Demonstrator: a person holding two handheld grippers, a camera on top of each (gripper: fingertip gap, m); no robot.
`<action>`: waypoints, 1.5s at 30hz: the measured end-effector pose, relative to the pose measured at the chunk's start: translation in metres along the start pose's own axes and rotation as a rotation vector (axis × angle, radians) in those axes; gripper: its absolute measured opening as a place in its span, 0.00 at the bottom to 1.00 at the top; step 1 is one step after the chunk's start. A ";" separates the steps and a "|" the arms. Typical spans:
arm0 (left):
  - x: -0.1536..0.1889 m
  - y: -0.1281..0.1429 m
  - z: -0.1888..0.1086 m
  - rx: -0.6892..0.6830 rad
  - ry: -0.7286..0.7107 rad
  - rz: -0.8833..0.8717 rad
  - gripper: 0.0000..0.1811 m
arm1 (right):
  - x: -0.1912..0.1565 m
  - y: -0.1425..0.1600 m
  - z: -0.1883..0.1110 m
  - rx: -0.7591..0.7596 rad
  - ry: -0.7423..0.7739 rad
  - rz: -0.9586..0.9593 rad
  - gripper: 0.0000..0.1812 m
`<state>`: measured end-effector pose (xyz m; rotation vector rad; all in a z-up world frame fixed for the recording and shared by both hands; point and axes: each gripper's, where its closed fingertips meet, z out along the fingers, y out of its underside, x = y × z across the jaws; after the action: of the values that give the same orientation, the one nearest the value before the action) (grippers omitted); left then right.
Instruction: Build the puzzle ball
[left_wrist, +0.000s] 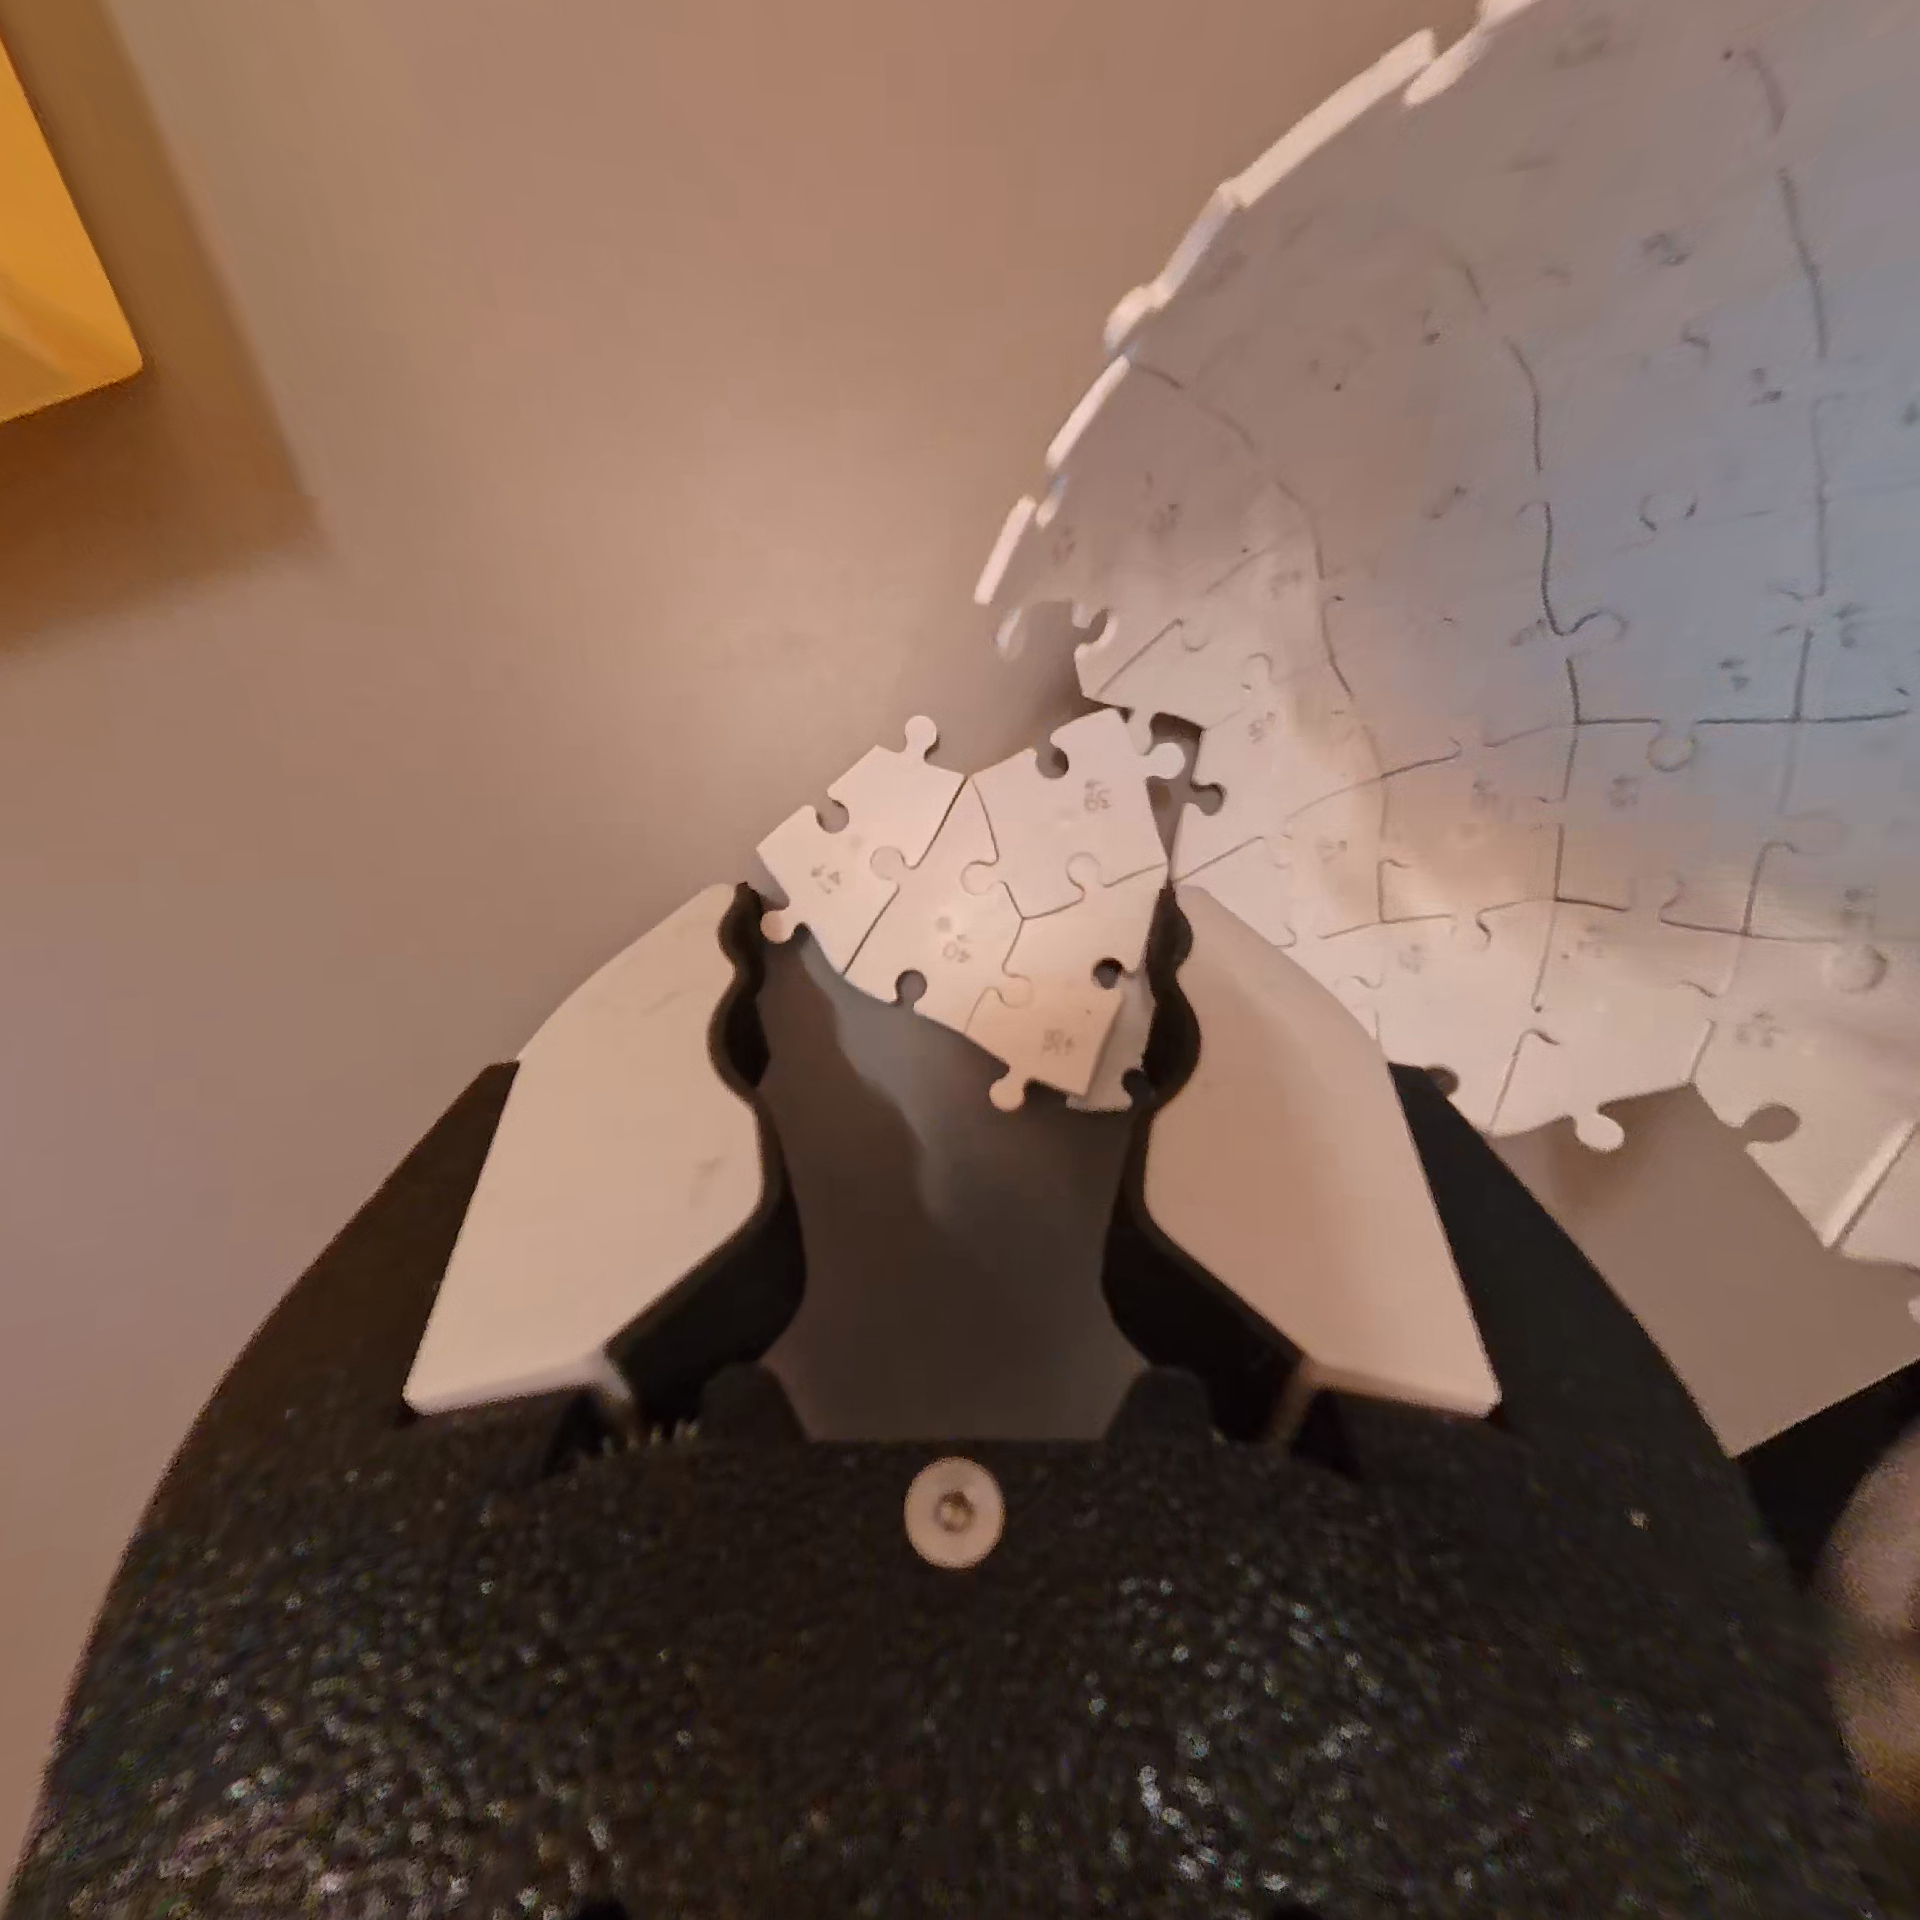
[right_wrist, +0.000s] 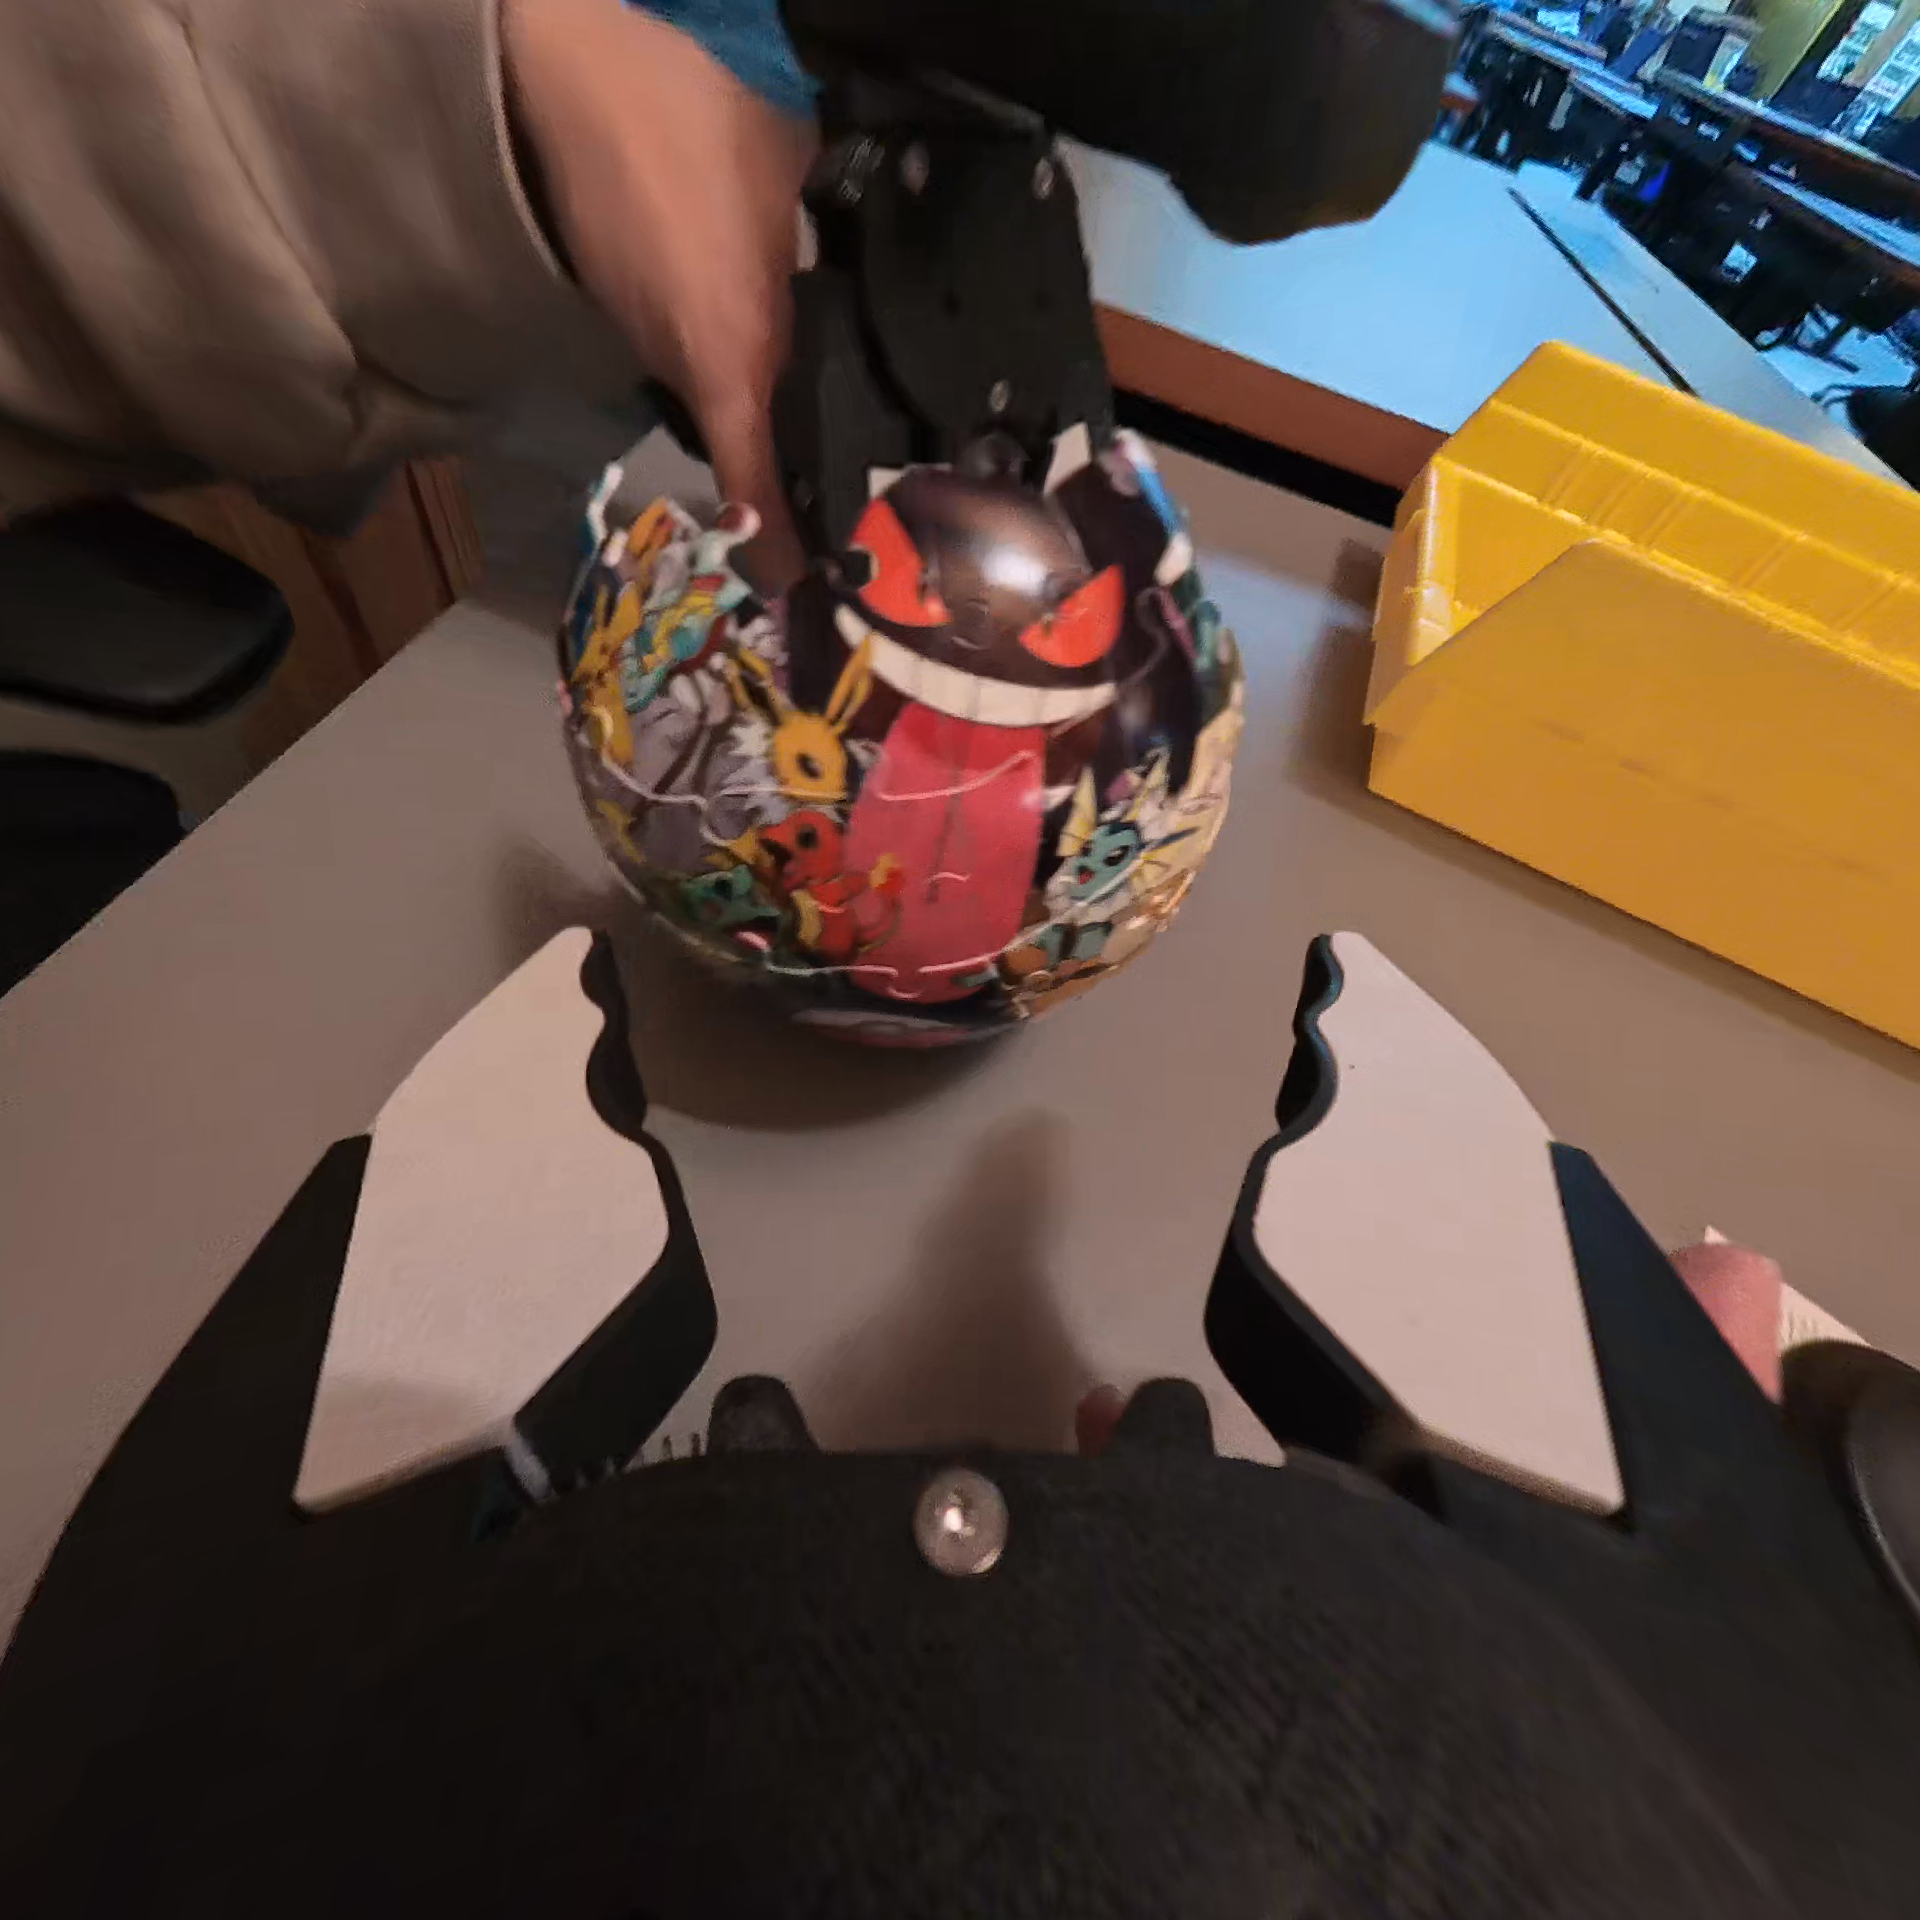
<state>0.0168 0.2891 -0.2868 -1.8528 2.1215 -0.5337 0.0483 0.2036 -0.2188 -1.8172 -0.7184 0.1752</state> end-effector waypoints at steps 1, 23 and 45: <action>-0.001 -0.001 0.000 0.003 0.000 0.001 0.39 | -0.002 0.000 0.000 0.001 0.011 0.001 0.67; -0.002 -0.002 0.001 0.031 -0.002 0.006 0.39 | -0.011 0.003 0.025 -0.006 0.121 -0.395 0.67; 0.011 0.003 -0.005 0.040 0.089 -0.038 0.38 | -0.007 -0.010 0.025 -0.173 0.013 -0.542 0.64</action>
<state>0.0106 0.2791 -0.2827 -1.8840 2.1187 -0.6749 0.0272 0.2215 -0.2204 -1.7137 -1.2159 -0.2634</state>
